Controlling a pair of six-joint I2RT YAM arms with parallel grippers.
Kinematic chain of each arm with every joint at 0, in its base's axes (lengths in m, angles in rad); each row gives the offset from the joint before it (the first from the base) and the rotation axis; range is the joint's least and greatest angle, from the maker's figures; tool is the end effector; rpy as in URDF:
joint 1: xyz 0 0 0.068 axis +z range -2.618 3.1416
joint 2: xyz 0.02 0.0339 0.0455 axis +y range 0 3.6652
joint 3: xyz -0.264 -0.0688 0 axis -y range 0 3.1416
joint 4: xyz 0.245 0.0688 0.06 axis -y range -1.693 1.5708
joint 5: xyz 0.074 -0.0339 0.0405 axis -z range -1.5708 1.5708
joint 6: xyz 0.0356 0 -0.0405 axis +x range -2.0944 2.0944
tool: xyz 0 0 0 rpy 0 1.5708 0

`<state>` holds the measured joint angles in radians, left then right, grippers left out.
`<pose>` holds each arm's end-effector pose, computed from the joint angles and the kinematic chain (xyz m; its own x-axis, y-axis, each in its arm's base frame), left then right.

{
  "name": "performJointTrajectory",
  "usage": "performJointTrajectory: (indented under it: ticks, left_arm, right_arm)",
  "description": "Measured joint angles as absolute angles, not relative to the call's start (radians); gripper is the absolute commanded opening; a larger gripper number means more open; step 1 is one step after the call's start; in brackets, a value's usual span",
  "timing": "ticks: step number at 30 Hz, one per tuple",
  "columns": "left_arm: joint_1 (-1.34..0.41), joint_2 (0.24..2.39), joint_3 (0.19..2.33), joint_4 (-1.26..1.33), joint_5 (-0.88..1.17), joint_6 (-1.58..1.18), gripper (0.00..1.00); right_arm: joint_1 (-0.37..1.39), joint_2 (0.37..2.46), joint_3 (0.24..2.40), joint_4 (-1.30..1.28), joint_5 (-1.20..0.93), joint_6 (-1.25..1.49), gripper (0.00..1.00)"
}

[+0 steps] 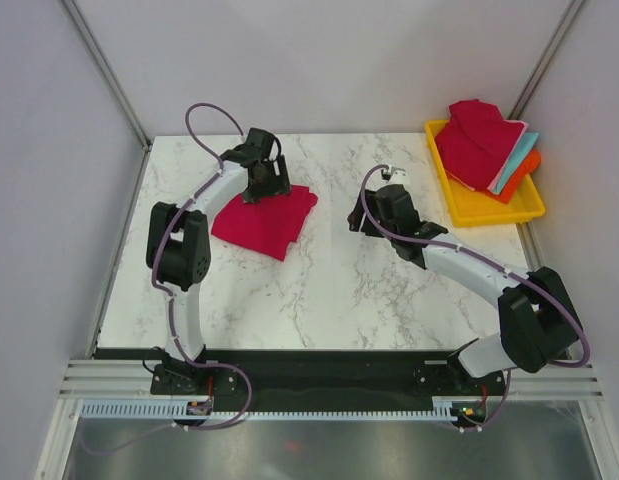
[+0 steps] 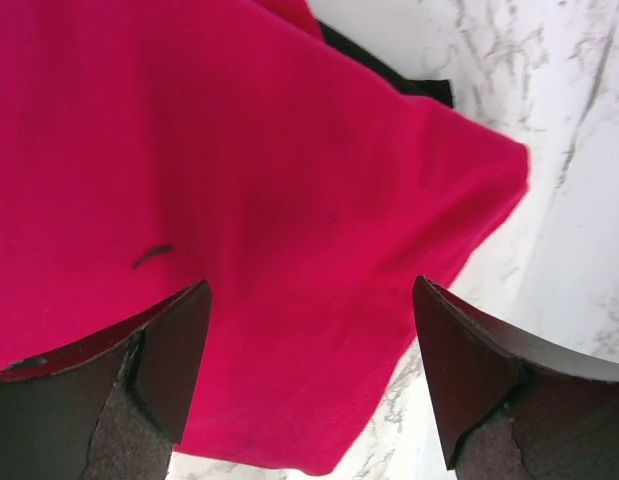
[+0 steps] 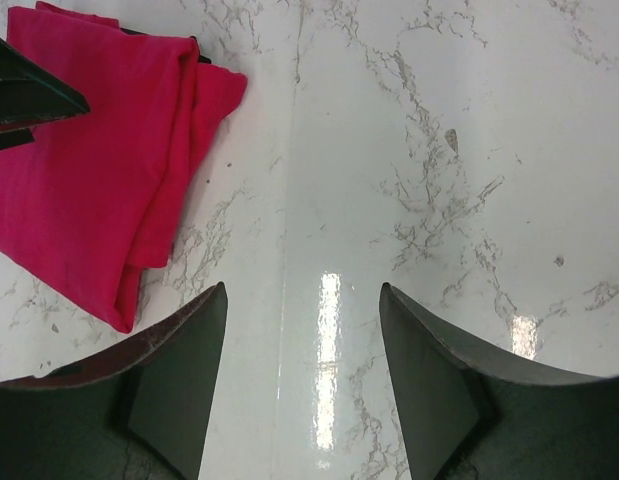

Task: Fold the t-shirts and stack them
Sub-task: Neatly place the folded tshirt to the corner

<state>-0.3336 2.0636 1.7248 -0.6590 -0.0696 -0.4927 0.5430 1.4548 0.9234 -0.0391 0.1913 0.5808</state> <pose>0.4310 -0.1467 0.2292 -0.8372 -0.2093 -0.5053 -0.1191 0.9715 -0.2050 0.2798 0.1610 0.2445 -0.5897 0.2733 -0.7600 -0.0559 0.9250 0.3760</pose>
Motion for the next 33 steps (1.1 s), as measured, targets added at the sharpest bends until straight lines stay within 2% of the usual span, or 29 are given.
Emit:
performJointTrajectory:
  ticks: [20, 31, 33]
  left_arm:
    - [-0.294, 2.239, 1.835, -0.800, -0.183, -0.436, 0.88]
    - [-0.086, 2.241, 1.845, -0.837, -0.213, -0.435, 0.89]
    - [-0.051, 2.247, 1.856, -0.849, -0.220, -0.435, 0.92]
  right_arm:
    - [0.520, 1.455, 0.923, -0.037, 0.146, 0.593, 0.71]
    - [0.502, 1.451, 0.923, -0.037, 0.110, 0.605, 0.71]
    - [0.496, 1.440, 0.919, -0.037, 0.104, 0.607, 0.71]
